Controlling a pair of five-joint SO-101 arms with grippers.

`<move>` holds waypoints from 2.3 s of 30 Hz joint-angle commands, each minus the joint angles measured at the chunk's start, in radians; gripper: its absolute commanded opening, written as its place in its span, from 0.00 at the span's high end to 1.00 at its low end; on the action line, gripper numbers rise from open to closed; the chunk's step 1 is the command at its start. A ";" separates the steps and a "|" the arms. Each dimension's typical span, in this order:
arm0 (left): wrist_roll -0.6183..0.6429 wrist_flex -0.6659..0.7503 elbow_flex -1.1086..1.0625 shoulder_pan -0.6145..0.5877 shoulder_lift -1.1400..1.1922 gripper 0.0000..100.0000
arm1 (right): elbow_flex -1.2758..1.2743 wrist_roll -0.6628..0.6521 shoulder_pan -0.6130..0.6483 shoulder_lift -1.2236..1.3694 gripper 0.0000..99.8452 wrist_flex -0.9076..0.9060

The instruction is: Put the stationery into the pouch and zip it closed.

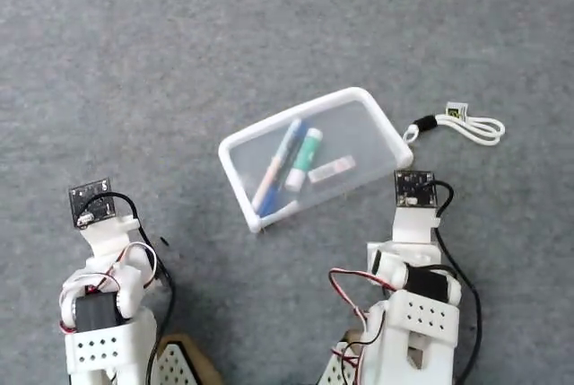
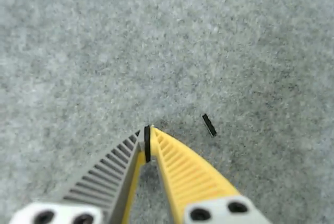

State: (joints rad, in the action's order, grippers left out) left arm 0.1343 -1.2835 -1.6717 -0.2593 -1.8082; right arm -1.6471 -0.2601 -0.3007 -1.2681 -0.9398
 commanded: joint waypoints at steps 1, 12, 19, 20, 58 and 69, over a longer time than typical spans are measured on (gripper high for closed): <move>-0.008 0.000 -0.002 -0.008 -0.006 0.97 | 0.042 0.002 -0.014 0.004 0.99 -0.032; -0.008 0.015 -0.027 -0.005 -0.006 0.97 | 0.045 -0.005 -0.014 0.004 0.99 -0.069; -0.008 0.015 -0.027 -0.004 -0.006 0.97 | 0.045 -0.005 -0.014 0.004 0.99 -0.069; -0.008 0.015 -0.027 -0.004 -0.006 0.97 | 0.045 -0.005 -0.014 0.004 0.99 -0.069; -0.008 0.015 -0.027 -0.004 -0.006 0.97 | 0.045 -0.005 -0.014 0.004 0.99 -0.069; -0.006 0.015 -0.027 -0.002 -0.006 0.97 | 0.045 -0.005 -0.014 0.004 0.99 -0.069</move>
State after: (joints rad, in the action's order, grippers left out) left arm 0.1343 -1.2835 -1.6824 -0.2593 -1.8082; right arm -1.6333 -0.2585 -0.3023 -1.2681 -0.9920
